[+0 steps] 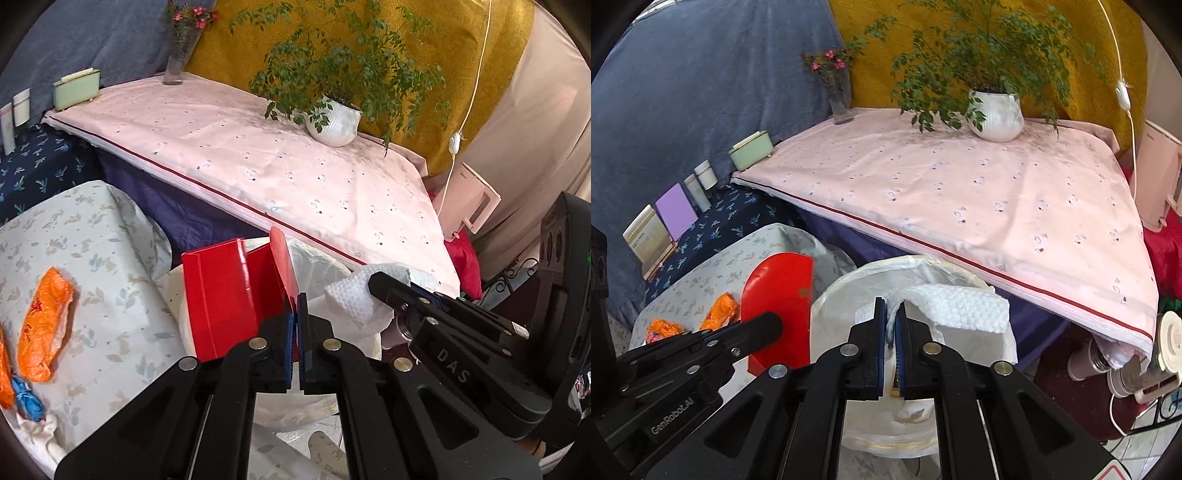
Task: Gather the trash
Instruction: 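Carry red box and tissue over the bin while both tools open to drop them, then move both open tools from the bin back to the table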
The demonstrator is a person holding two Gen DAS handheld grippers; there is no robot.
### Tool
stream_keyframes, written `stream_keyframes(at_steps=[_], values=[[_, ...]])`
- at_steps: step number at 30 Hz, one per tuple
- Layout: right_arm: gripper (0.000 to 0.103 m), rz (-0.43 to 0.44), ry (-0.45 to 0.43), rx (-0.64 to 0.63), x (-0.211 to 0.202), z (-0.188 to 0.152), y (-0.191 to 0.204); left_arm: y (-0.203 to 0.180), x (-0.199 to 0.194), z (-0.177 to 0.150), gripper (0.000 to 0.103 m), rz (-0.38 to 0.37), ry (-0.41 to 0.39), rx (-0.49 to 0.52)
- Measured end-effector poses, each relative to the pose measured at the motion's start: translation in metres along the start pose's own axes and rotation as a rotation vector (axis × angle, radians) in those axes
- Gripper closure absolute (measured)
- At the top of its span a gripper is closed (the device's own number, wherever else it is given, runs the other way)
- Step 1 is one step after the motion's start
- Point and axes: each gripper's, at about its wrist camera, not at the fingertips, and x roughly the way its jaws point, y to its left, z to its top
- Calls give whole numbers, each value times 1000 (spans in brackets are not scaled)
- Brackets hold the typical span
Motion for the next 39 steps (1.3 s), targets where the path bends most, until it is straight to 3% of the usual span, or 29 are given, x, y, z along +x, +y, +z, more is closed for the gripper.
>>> stream_keyframes(at_steps=[1,3,4,5,14,27,36,39], values=[[91,-2,0,4,0,0,-3,-1,4,0,99,3,7,2],[84,-2,-4,9,-1,0,-8,-1,9,-1,86,23,11,-4],[76,-2,-8,12,-2,0,-10,-1,11,-1,73,26,9,-11],[72,-5,-16,14,-4,0,-12,0,11,-2,67,29,2,-20],[63,-5,-44,2,-15,2,-10,2,4,-1,63,75,-27,-18],[53,20,-89,-64,-45,-8,28,29,-47,-11,57,178,-90,-43],[45,70,-101,-128,-63,-25,78,62,-99,-36,36,274,-139,-51],[44,95,-96,-147,-67,-34,97,78,-117,-47,34,322,-156,-64]])
